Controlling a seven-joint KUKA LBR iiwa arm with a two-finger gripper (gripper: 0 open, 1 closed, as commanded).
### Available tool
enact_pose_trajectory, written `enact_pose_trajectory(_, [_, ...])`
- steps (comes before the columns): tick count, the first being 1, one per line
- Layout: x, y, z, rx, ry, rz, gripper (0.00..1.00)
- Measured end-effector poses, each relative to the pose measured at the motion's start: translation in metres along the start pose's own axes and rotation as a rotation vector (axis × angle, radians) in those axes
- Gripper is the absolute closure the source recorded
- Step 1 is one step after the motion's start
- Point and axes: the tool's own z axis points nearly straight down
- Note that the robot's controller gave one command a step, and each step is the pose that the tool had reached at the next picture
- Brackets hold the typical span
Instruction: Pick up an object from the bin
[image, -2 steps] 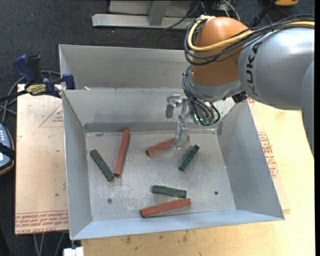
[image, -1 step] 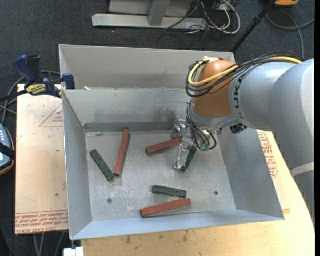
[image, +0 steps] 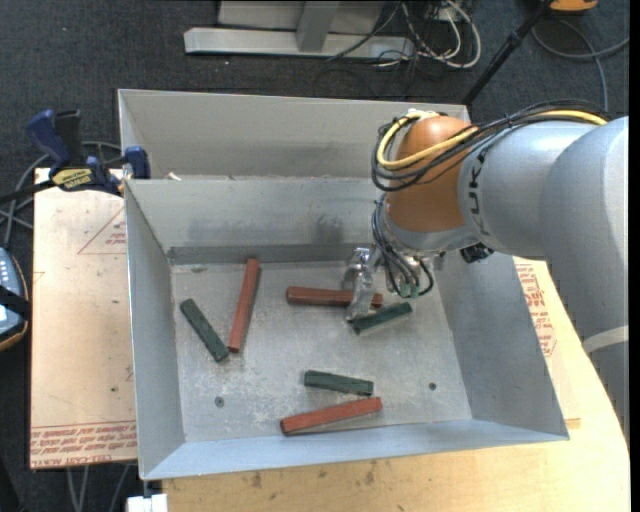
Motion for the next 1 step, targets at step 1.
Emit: enact_pose_trajectory(1, [0.0116,-0.0031,-0.1613,0.0,-0.009,-0.065,1.0])
